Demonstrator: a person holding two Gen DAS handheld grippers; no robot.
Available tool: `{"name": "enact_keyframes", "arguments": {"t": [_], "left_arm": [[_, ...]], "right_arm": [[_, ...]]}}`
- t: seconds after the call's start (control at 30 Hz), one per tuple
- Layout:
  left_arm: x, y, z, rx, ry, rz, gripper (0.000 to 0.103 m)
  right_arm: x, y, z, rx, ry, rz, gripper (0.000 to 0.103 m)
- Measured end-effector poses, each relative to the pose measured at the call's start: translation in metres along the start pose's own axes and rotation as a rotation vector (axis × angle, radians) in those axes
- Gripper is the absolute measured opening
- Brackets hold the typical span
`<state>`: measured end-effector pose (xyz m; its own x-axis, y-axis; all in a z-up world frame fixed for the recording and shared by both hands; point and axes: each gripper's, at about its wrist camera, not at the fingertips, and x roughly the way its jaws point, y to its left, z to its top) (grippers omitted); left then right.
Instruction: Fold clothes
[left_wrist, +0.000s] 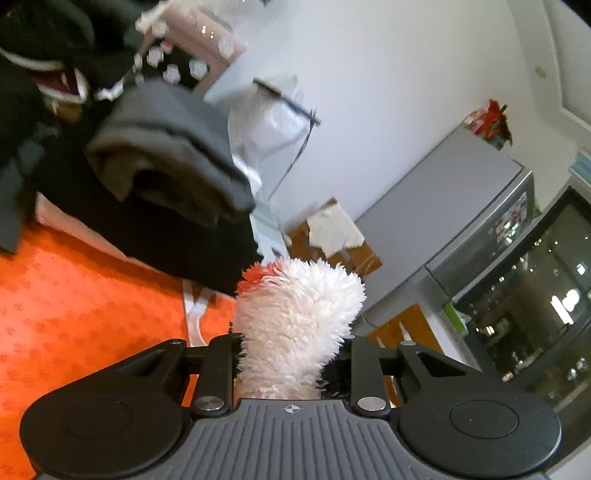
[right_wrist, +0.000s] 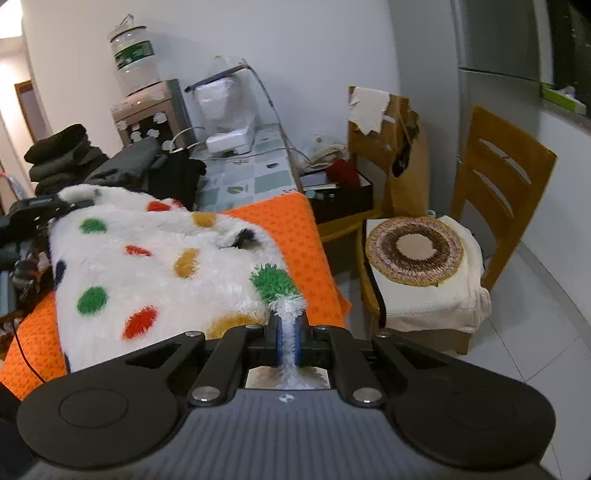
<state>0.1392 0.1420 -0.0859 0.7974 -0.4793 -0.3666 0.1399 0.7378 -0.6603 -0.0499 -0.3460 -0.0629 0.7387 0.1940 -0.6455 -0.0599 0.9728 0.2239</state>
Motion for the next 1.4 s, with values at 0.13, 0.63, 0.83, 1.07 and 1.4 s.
{"name": "enact_keyframes", "arguments": {"t": [0.13, 0.63, 0.83, 1.07, 1.4], "left_arm": [[-0.003, 0.018, -0.002, -0.009, 0.018, 0.073, 0.028], [0.016, 0.05, -0.004, -0.04, 0.1, 0.176, 0.03], [0.027, 0.05, -0.003, -0.04, 0.133, 0.207, 0.031], [0.041, 0.042, -0.004, 0.012, 0.165, 0.251, 0.031], [0.038, 0.045, -0.01, 0.004, 0.16, 0.285, 0.032]], "right_arm": [[0.018, -0.002, 0.005, 0.005, 0.111, 0.032, 0.018], [-0.057, -0.04, -0.116, 0.379, -0.082, -0.08, 0.101], [-0.052, -0.03, -0.179, 0.467, -0.092, -0.075, 0.103], [-0.018, -0.043, -0.223, 0.545, -0.135, -0.024, 0.103], [0.029, -0.082, -0.208, 0.596, -0.169, 0.125, 0.103]]}}
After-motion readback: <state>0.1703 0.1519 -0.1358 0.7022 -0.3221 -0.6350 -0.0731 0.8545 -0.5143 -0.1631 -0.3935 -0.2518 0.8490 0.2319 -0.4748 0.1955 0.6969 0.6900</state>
